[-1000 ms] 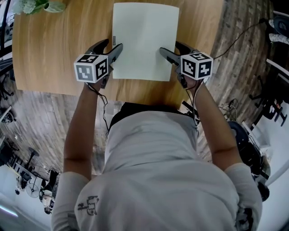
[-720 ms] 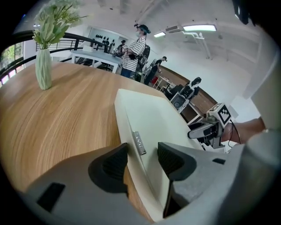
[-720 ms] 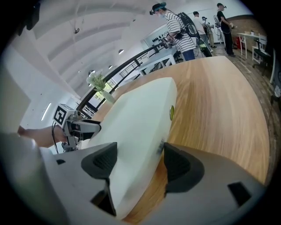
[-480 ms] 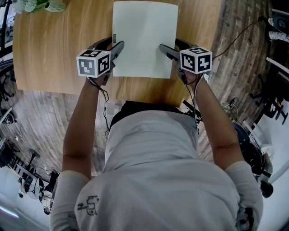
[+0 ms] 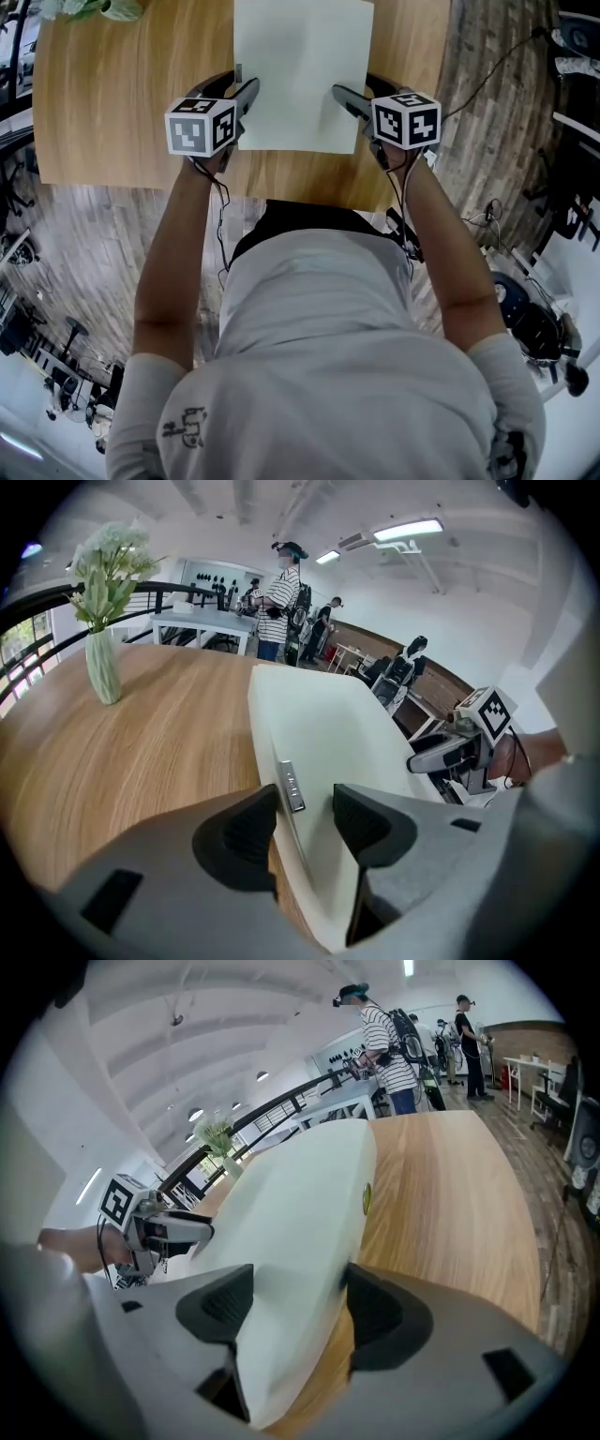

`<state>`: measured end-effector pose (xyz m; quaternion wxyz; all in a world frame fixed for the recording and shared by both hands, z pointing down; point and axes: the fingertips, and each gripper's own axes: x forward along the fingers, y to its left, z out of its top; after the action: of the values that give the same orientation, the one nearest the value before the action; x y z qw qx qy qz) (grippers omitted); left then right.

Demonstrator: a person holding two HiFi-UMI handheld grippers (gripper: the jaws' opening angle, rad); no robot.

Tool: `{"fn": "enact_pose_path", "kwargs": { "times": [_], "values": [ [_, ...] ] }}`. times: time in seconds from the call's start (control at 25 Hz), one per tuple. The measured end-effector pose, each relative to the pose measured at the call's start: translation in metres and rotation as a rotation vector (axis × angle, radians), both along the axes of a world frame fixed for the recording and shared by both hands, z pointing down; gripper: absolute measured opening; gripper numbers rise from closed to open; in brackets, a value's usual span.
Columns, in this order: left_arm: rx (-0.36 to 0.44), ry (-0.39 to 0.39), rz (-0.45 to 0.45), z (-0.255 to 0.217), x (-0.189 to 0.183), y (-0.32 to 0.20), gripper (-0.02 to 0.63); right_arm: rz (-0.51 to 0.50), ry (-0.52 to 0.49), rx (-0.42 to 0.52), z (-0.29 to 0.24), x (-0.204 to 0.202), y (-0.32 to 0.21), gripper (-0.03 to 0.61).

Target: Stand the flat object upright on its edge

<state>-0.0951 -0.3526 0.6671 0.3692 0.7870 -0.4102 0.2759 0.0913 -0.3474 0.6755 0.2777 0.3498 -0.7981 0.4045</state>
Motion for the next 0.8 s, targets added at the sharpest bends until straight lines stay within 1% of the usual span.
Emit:
{"fn": "enact_pose_path", "kwargs": {
  "times": [0.12, 0.24, 0.44, 0.8],
  "values": [
    [0.036, -0.027, 0.012, -0.012, -0.001, 0.008, 0.195, 0.000, 0.016, 0.043, -0.012, -0.002, 0.008, 0.316],
    [0.095, -0.065, 0.019, -0.030, -0.008, 0.015, 0.195, -0.003, 0.031, 0.099, -0.030, -0.009, 0.015, 0.311],
    [0.199, -0.104, 0.022, -0.060, -0.017, 0.024, 0.193, -0.011, 0.076, 0.225, -0.062, -0.018, 0.021, 0.305],
    [0.419, -0.178, -0.001, -0.105, -0.022, 0.027, 0.190, 0.001, 0.145, 0.439, -0.099, -0.024, 0.026, 0.297]
  ]
}}
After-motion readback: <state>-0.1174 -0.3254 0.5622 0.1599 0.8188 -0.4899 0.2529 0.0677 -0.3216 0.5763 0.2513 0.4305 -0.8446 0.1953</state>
